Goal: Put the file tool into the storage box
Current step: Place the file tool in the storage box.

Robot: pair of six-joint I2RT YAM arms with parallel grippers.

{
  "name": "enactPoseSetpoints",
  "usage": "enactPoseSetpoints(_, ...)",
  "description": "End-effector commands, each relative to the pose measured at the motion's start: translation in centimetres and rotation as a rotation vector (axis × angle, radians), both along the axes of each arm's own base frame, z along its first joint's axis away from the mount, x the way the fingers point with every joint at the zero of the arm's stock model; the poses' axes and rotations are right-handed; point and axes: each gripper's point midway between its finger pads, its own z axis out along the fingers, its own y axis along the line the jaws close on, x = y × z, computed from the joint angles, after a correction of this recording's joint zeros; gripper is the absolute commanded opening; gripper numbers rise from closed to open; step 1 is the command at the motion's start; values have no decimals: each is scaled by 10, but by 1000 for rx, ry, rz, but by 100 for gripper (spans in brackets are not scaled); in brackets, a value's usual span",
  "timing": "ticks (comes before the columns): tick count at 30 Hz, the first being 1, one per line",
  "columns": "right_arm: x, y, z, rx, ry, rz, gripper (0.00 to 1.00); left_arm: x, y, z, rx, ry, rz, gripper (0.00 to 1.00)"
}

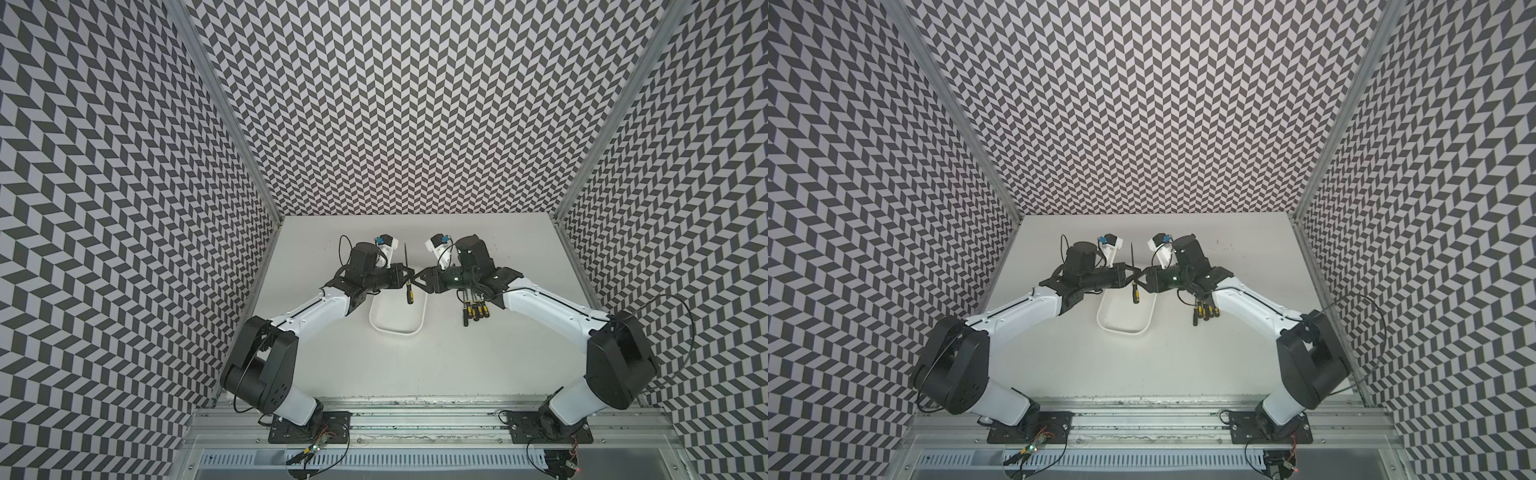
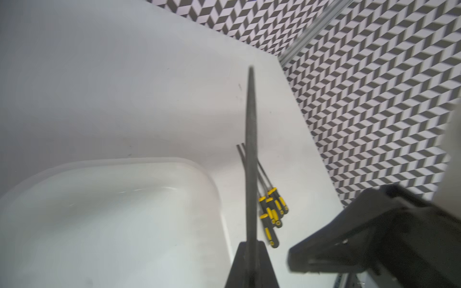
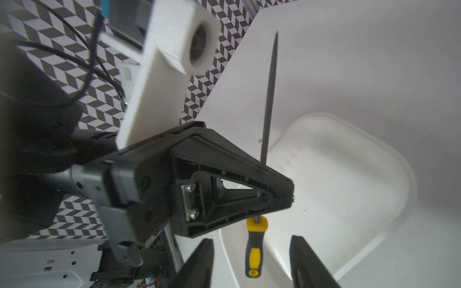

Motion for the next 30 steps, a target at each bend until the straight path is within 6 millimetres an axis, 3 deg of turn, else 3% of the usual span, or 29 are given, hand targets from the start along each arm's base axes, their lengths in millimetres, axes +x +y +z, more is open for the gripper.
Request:
enactPoseSetpoints(1, 15, -19, 32, -10, -145, -113, 64, -6, 19, -12, 174, -3, -10, 0)
enactPoseSetpoints(7, 29, -48, 40, -10, -195, -245, 63, -24, 14, -47, 212, 109, -76, 0)
enactPoseSetpoints(17, 38, -65, 26, -40, -128, -293, 60, -32, -16, -112, 296, 306, -185, 3)
enactPoseSetpoints(25, 34, -74, 20, -43, -116, -304, 59, -24, -24, -119, 300, 355, -166, 8)
enactPoseSetpoints(30, 32, -76, 17, -59, -113, -308, 59, -21, -29, -118, 291, 370, -162, 30)
